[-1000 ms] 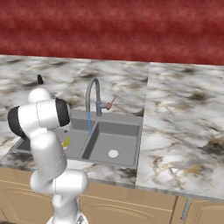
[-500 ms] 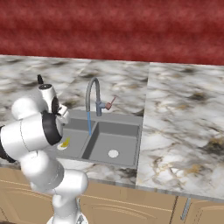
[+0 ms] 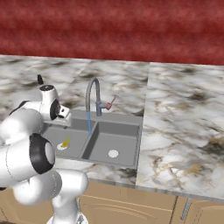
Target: Turn on the sink faucet. Then move the lemon wedge from the counter to the sink. Turn off the sink. Move the vegetable from the sink to the pot next to the stove. Finally move the pot to the front left burner.
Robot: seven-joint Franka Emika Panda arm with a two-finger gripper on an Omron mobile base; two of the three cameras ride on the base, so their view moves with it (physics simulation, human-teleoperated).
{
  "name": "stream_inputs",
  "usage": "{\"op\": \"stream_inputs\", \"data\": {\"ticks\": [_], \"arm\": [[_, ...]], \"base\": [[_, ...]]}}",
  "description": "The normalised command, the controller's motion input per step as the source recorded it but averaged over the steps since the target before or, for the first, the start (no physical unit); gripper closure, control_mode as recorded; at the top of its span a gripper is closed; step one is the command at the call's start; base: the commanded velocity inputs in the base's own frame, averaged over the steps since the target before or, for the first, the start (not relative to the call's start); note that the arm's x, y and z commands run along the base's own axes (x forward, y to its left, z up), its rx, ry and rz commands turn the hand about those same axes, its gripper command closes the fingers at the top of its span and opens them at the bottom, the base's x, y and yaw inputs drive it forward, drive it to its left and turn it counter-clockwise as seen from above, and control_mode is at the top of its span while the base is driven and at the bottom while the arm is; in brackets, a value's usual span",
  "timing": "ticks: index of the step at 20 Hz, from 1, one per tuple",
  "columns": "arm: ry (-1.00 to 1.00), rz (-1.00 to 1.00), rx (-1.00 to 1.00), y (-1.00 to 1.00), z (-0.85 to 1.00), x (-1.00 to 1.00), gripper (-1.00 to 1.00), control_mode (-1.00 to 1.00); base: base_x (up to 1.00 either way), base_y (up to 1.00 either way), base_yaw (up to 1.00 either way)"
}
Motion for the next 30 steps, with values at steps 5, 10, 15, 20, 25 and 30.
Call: {"op": "stream_inputs", "data": {"ticks": [5,10,15,20,25,30], "arm": [[-0.06,0.09,0.01,-0.63,0.01,-0.41,-1.00,-1.00],[0.00,0.09,0.04,-0.70,0.00,-0.14,-1.00,-1.00],[0.00,0.12,0.06,-0.72,0.00,-0.01,-1.00,-1.00],[0.00,0.14,0.08,-0.57,0.00,0.06,-1.00,-1.00],[0.00,0.08,0.14,-0.46,0.00,0.08,-1.00,-1.00],[-0.02,0.20,0.15,-0.60,0.00,0.42,-1.00,-1.00]], "base": [[0.00,0.00,0.00],[0.00,0.00,0.00],[0.00,0.00,0.00],[0.00,0.00,0.00],[0.00,0.00,0.00],[0.00,0.00,0.00]]}}
